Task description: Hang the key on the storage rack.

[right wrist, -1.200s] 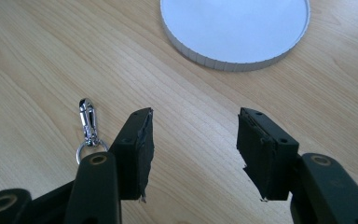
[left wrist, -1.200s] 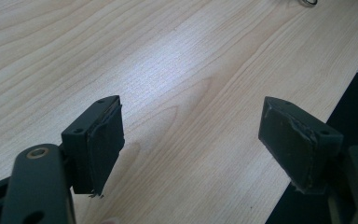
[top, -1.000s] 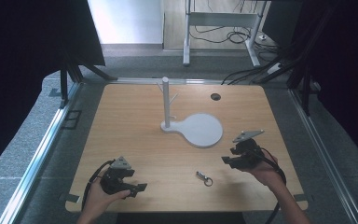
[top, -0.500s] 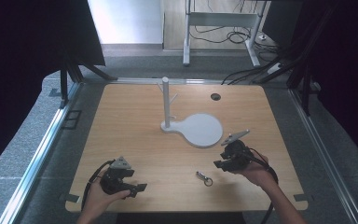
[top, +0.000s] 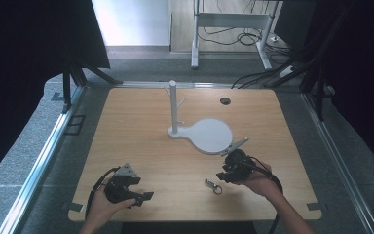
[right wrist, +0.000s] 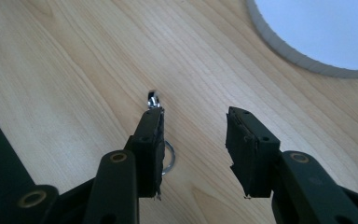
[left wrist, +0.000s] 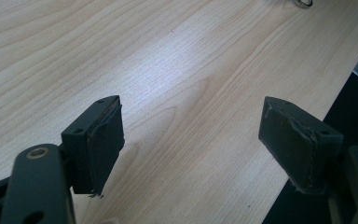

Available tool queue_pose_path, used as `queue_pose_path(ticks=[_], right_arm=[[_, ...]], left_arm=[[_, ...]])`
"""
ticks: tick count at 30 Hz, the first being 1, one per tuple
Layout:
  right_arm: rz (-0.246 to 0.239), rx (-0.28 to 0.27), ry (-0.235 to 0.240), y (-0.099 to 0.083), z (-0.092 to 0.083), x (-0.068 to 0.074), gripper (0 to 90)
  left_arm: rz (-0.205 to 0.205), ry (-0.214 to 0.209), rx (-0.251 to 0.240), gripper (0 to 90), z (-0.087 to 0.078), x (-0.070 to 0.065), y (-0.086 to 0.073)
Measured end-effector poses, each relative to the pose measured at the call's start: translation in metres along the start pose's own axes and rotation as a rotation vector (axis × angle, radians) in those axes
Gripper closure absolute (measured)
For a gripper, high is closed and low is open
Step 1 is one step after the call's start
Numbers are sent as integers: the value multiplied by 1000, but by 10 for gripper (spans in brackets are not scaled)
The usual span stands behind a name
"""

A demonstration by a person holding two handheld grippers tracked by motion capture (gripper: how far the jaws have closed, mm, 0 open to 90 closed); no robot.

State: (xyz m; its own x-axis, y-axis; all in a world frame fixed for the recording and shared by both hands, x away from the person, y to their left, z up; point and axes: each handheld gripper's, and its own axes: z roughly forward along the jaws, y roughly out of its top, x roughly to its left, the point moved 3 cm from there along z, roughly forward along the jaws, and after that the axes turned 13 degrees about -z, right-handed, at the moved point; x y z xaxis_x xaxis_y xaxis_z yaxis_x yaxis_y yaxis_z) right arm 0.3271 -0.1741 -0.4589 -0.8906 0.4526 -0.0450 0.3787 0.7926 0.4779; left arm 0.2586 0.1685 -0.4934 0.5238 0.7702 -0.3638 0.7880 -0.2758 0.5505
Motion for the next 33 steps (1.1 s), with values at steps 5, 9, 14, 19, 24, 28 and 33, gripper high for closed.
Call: queue_pose_path(ticks=[5,9,14,19,24,28,33], right_arm=[[-10,15,19,2,7,4,590],[-11,26,38,2,13,7,599],[-13,38,51,1,19,8,600],[-15,43,62,0,22,11,601],[-21,66,75,-1,29,13,608],[-26,78,89,-1,34,15,614],[-38,90,99,0,39,18,630]], left_arm=[[-3,0,-10,226,-3,1,0],[-11,4,-13,227,-4,3,0],[-5,3,-9,226,-3,2,0],[-2,2,-1,226,-1,1,0],[-2,3,-3,226,-2,2,0],[-5,4,-2,226,-2,3,0],[-2,6,-3,226,-1,2,0]])
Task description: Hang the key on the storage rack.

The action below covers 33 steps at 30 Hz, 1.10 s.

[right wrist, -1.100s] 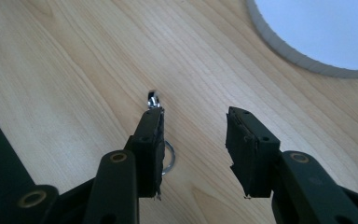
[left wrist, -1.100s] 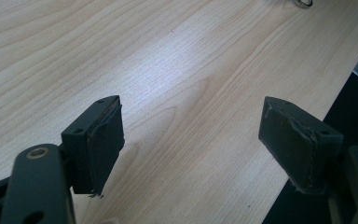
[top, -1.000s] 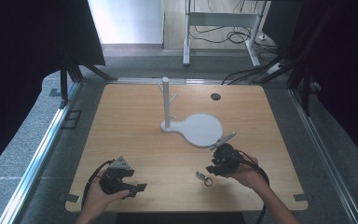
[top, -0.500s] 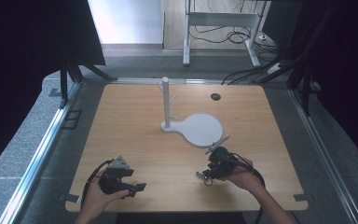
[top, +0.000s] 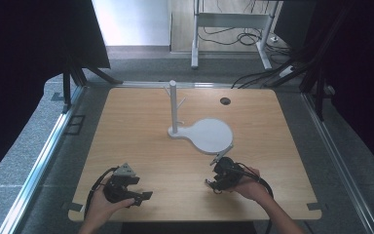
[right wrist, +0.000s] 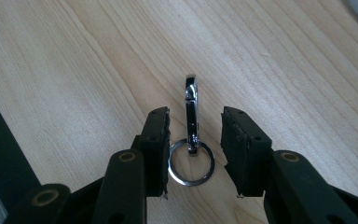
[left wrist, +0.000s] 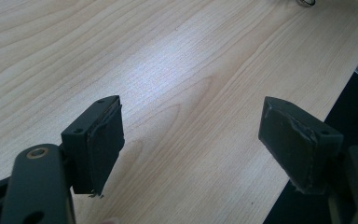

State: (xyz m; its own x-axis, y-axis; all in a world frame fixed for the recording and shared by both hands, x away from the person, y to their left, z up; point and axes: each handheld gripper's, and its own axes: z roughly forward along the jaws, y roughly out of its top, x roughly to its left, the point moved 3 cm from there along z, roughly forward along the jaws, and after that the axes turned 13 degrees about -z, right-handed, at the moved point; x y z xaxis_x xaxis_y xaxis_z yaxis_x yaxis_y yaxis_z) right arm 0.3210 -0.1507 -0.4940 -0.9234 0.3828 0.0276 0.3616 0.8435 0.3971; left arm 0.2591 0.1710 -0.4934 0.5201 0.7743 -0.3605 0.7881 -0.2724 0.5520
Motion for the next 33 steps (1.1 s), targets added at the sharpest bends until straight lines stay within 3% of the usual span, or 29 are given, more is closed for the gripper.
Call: queue_pose_path(ticks=[17,27,33], right_arm=[[-21,57,6,3,12,-2,714],[-45,101,-14,5,16,1,747],[-55,115,-21,4,17,1,811]], left_arm=[[4,-2,-10,228,-2,-1,1],[2,-2,-15,228,-3,0,1],[-1,1,-18,228,-4,1,1]])
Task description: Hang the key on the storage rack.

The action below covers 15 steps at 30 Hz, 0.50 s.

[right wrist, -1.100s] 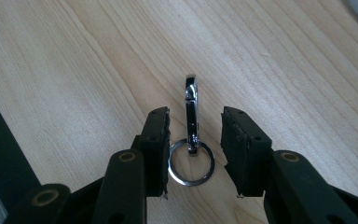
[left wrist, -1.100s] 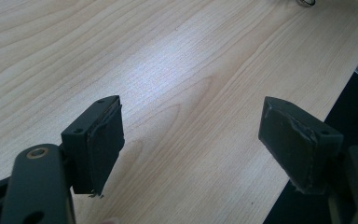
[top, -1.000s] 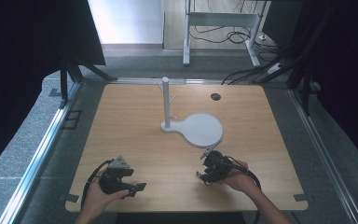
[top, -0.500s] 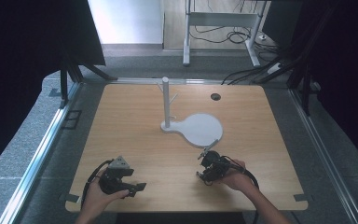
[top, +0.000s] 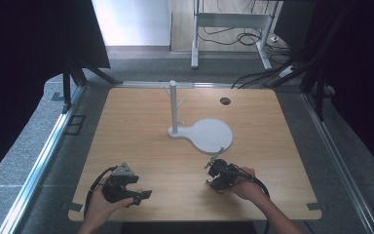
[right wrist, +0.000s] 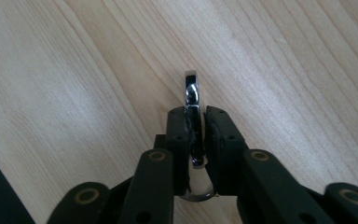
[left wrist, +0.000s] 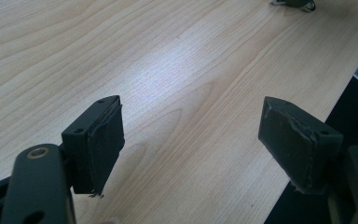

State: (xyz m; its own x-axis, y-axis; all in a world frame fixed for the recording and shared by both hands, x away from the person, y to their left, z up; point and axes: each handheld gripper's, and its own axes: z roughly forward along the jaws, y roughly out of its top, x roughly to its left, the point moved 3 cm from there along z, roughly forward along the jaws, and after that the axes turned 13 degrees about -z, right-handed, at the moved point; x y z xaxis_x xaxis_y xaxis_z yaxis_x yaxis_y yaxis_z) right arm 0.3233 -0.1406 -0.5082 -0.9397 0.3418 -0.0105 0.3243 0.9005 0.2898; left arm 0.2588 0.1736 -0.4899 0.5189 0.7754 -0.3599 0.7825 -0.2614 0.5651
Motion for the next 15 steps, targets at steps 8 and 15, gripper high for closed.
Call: queue_pose_path(ticks=[8,15], right_arm=[[-9,7,-13,-1,0,1,843],[-10,7,-7,0,-4,0,845]], left_arm=[[-5,0,-8,228,-1,0,0],[-9,3,-11,228,-2,2,0]])
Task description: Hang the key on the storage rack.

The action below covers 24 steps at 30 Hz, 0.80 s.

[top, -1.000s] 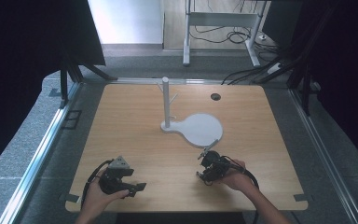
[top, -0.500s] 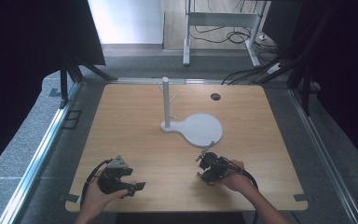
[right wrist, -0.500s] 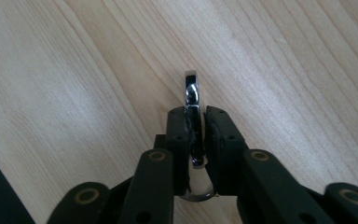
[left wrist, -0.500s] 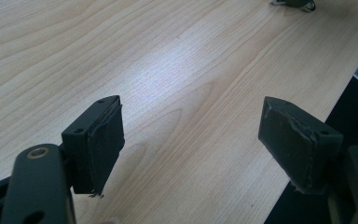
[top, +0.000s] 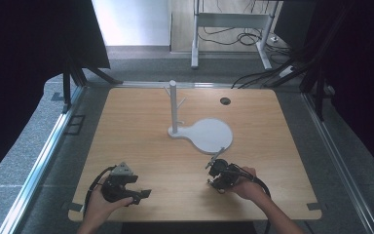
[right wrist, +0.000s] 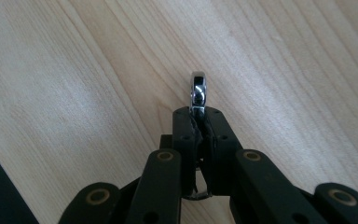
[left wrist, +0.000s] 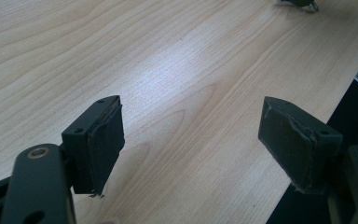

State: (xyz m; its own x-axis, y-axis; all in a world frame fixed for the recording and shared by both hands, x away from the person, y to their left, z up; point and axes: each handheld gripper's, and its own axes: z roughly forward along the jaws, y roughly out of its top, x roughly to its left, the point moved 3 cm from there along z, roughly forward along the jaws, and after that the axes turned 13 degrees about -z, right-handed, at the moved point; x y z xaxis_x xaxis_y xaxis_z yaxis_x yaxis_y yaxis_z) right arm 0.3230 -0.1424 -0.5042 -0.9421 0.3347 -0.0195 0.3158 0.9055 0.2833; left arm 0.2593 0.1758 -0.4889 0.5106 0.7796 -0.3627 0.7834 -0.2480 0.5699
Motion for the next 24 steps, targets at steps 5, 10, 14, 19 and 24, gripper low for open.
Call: queue_pose_path(ticks=[5,10,14,19,24], right_arm=[[-1,-20,-19,3,-10,-3,846],[1,-38,-34,6,-19,-5,847],[6,-54,-48,9,-26,-8,847],[6,-70,-65,12,-34,-11,847],[5,-88,-78,18,-41,-17,847]], left_arm=[[1,-1,-2,229,-1,0,0],[0,0,-3,229,-1,0,0],[0,1,-4,229,-1,0,0],[1,0,-1,229,0,0,0],[2,0,1,229,0,0,0]])
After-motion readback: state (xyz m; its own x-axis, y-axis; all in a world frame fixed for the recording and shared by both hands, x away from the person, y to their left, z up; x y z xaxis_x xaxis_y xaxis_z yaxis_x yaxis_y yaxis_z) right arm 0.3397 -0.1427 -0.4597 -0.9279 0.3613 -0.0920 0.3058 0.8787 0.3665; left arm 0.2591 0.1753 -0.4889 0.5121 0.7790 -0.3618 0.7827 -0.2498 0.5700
